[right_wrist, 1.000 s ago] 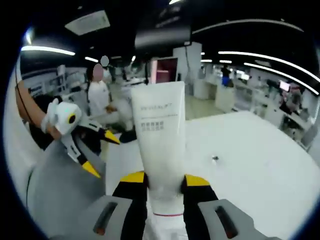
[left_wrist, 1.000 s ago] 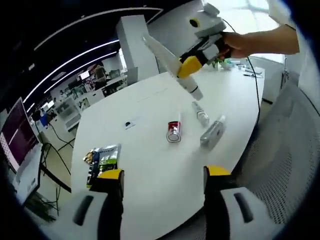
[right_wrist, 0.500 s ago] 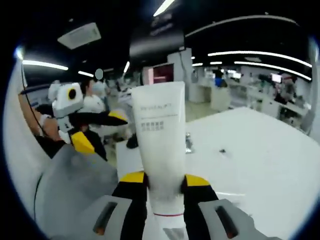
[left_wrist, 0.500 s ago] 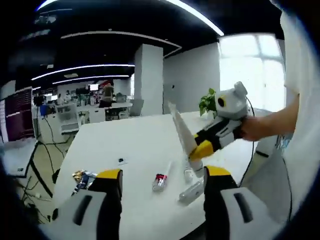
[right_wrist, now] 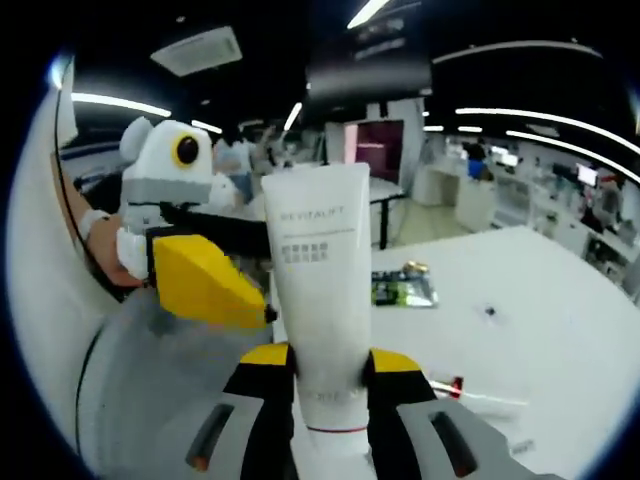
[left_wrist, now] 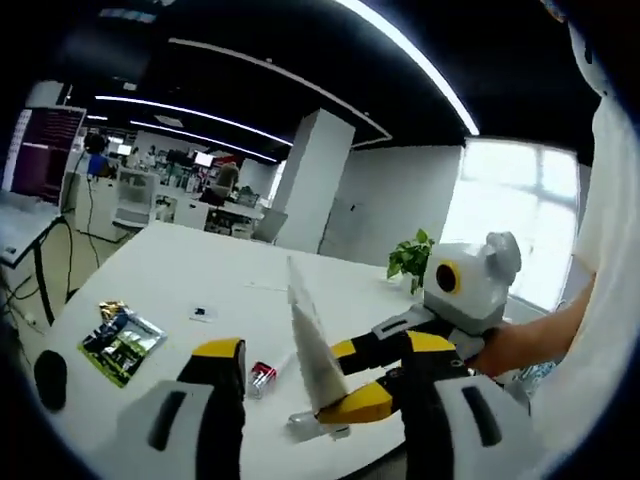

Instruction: Arrange the skincare products in the storage area until every visible bottle or jar stands upright without overlapping.

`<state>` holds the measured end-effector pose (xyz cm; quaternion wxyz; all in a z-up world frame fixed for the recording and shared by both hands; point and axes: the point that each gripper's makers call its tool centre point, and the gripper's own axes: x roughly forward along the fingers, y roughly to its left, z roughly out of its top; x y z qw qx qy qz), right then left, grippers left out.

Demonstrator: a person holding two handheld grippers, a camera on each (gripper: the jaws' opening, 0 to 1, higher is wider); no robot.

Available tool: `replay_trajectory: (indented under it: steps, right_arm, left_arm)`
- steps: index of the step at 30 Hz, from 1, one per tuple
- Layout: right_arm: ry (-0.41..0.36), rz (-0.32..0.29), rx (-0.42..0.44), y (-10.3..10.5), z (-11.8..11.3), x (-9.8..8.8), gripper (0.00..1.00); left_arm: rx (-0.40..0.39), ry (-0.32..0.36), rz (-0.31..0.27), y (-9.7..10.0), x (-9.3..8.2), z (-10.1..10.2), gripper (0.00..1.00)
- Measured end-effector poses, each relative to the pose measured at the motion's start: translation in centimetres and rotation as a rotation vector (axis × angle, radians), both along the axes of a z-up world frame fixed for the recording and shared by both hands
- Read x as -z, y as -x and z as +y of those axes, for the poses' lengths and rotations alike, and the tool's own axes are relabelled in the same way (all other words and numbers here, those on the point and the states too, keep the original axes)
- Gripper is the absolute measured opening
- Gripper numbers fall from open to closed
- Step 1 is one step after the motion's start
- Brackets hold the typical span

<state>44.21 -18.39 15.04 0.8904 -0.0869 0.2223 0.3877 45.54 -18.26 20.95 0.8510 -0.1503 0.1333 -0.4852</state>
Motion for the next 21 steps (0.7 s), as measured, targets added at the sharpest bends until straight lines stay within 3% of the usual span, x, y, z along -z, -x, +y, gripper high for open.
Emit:
replay_trajectory:
  steps: [6, 8, 10, 12, 14, 16, 18, 21]
  right_arm:
    - [0.006, 0.0, -0.018, 0.7, 0.7, -0.1, 0.22]
    - [0.015, -0.013, -0.022, 0.7, 0.9, -0.2, 0.22]
    - [0.008, -0.016, -0.023, 0.7, 1.1, -0.5, 0.22]
    - [0.006, -0.026, -0.029, 0.9, 1.3, -0.6, 0.22]
    - [-0.003, -0.02, -0.024, 0.8, 1.3, -0.6, 0.22]
    - [-0.001, -0.02, -0.025, 0.8, 1.4, -0.6, 0.22]
    - [0.011, -0.011, -0.036, 1.0, 1.6, -0.2, 0.23]
    - [0.037, 0.001, -0.045, 1.2, 1.8, 0.5, 0.24]
  left_arm:
    - [0.054, -0.061, 0.004, 1.0, 1.0, -0.7, 0.46]
    - [0.071, -0.076, -0.011, 1.4, 1.2, -0.9, 0.4]
    - [0.076, -0.096, -0.028, 1.5, 1.2, -0.8, 0.26]
    - [0.021, -0.133, -0.066, 0.6, 1.4, 0.0, 0.18]
    - [0.056, -0.083, -0.009, 1.1, 1.3, -0.1, 0.17]
    - [0.057, -0.089, -0.016, 1.0, 1.4, 0.0, 0.17]
    - [0.047, -0.116, 0.018, 1.2, 1.9, 0.3, 0.16]
    - [0.064, -0.16, 0.024, 1.5, 2.7, 0.0, 0.13]
